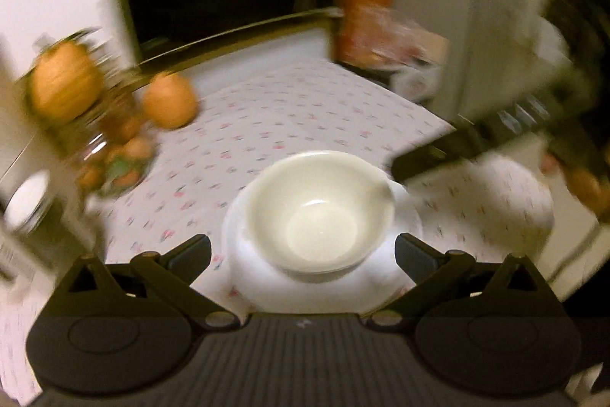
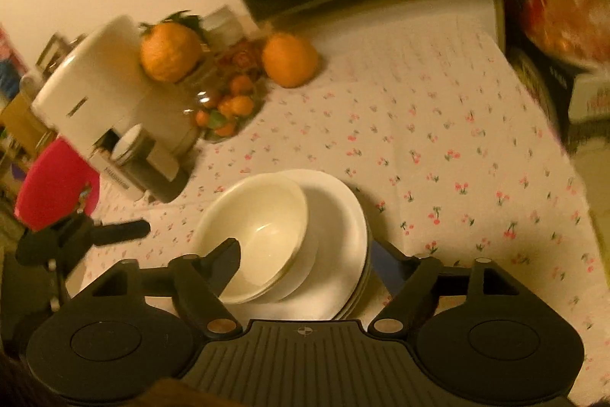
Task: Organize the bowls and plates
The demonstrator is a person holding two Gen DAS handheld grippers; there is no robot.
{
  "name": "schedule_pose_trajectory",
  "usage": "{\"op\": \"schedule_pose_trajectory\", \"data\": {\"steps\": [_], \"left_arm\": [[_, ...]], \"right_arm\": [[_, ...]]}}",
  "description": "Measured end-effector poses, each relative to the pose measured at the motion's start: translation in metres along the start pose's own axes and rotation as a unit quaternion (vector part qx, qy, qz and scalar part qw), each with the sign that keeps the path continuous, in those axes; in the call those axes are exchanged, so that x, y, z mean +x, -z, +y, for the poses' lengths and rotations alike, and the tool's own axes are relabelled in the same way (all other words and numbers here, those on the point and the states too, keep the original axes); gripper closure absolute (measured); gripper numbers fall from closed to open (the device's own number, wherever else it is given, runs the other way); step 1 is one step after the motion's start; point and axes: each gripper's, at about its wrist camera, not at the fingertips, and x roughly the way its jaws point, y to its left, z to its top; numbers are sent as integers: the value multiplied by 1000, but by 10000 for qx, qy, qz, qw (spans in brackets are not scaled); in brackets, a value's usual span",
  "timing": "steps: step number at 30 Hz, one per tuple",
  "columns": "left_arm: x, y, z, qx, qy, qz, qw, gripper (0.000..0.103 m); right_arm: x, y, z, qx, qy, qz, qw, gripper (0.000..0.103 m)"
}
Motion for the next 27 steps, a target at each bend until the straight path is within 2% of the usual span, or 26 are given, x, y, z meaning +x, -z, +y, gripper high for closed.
{"op": "schedule_pose_trajectory", "data": {"steps": [3, 4, 9, 13, 20, 23, 27], "left_arm": [[-11, 0, 4, -631, -225, 31, 9977, 0], [-14, 2, 4, -834, -335, 86, 9959, 0], [-24, 8, -1, -1413, -703, 232, 9872, 0], [-30, 13, -5, -1898, -1048, 217, 9760, 0], [-26, 16, -7, -2199, -1499, 228, 9637, 0], [-23, 17, -11, -2227, -1750, 243, 9588, 0], [-19, 18, -16, -2135, -1935, 287, 9572, 0]], "right_arm": [[-16, 2, 14, -314, 140, -100, 9994, 23], [-20, 3, 18, -370, 228, -111, 9990, 18], [-44, 10, 33, -393, 607, -318, 9969, 14], [-58, 24, 40, -387, 791, -598, 9943, 13], [-54, 47, 37, -213, 1227, -735, 9895, 6], [-53, 48, 39, -251, 1246, -785, 9888, 6], [-52, 49, 35, -156, 1314, -797, 9880, 5]]}}
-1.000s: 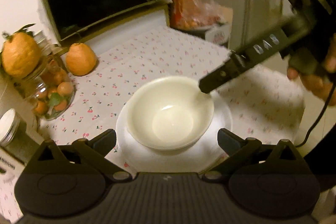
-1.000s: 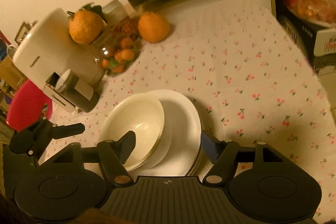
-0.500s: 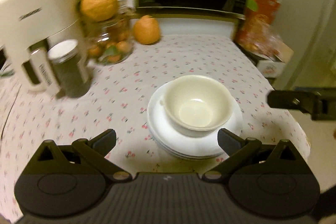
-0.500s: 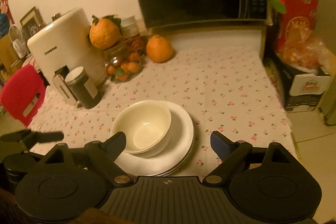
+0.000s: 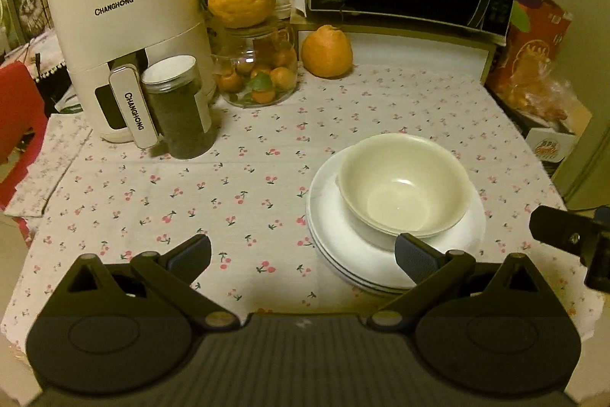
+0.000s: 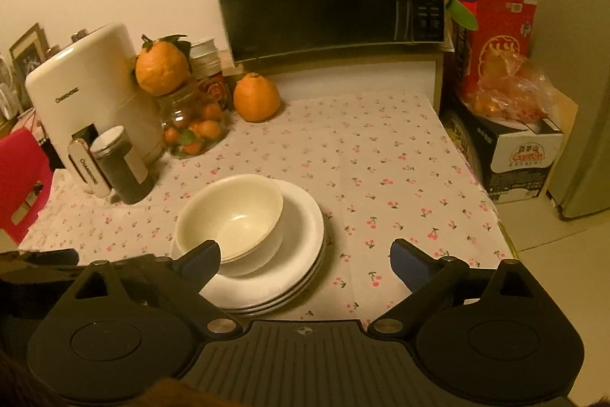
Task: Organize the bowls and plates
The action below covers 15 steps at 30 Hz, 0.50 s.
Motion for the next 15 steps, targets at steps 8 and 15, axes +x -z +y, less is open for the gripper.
{"op": "schedule_pose_trajectory", "data": {"steps": [8, 15], "left_arm": [[-1, 6, -8, 121, 61, 150, 9998, 0], [-4, 9, -10, 77, -5, 156, 9998, 0]], "right_arm": [[7, 5, 3, -153, 280, 198, 9993, 5], [8, 5, 9, -347, 269, 167, 9989, 5]]}}
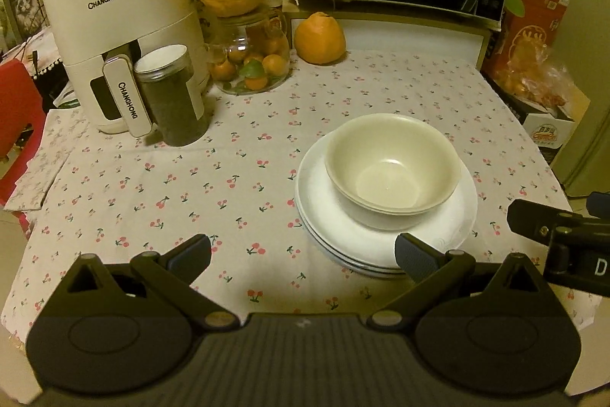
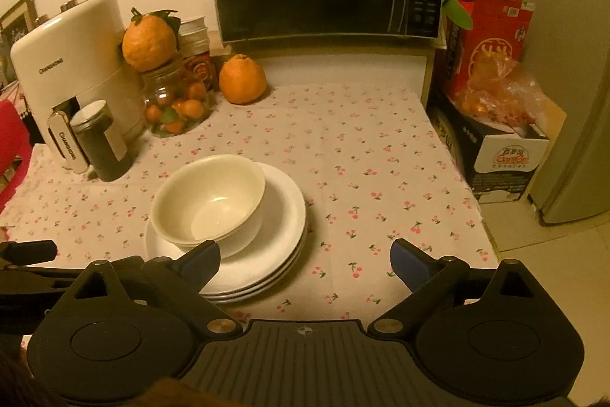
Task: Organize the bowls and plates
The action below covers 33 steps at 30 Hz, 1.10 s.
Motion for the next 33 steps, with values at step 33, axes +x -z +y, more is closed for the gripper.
{"op": "schedule_pose_trajectory", "data": {"steps": [33], "left_arm": [[8, 4, 3, -77, 92, 240, 9996, 0]], "right_arm": [[9, 8, 3, -145, 36, 340, 9993, 5]]}}
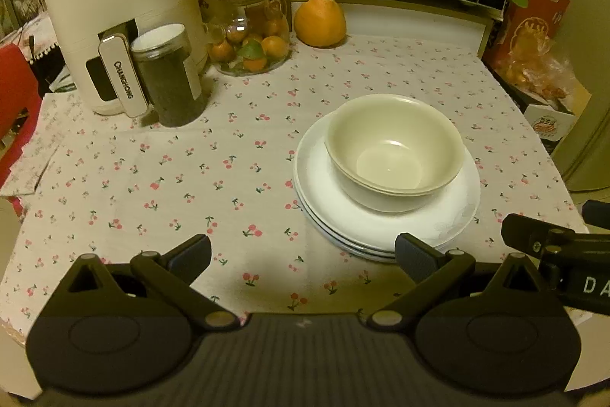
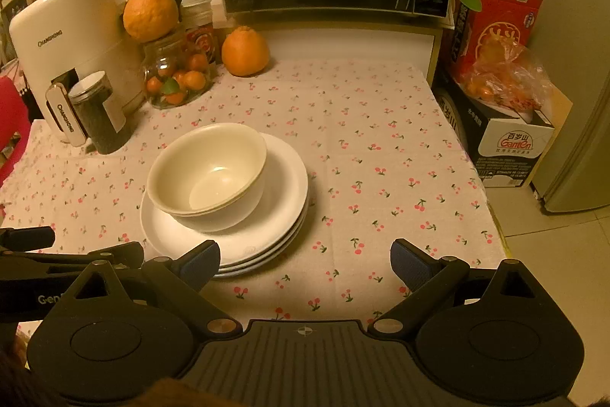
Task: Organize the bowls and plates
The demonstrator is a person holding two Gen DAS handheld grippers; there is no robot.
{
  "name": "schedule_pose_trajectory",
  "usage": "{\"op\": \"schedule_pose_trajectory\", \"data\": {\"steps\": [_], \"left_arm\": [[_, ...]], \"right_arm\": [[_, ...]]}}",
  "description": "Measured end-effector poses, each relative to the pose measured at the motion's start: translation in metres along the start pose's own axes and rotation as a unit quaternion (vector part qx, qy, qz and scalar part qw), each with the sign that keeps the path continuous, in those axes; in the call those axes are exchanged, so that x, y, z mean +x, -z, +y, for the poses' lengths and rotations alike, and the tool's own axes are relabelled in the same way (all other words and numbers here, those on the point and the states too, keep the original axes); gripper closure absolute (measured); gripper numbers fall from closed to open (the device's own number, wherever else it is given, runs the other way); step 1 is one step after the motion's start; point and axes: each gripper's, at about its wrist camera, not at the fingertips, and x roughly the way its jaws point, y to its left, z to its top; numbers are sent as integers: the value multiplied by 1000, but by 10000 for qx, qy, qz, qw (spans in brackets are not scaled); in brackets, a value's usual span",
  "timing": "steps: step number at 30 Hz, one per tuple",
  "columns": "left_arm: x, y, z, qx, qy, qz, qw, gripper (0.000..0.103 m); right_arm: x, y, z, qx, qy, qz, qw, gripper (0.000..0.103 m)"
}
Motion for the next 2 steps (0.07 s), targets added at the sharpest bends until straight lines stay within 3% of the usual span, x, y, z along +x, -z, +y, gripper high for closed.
{"op": "schedule_pose_trajectory", "data": {"steps": [2], "left_arm": [[0, 0, -1, 27, -24, -9, 10000, 0]], "right_arm": [[0, 1, 1, -18, 4, -1, 10000, 5]]}}
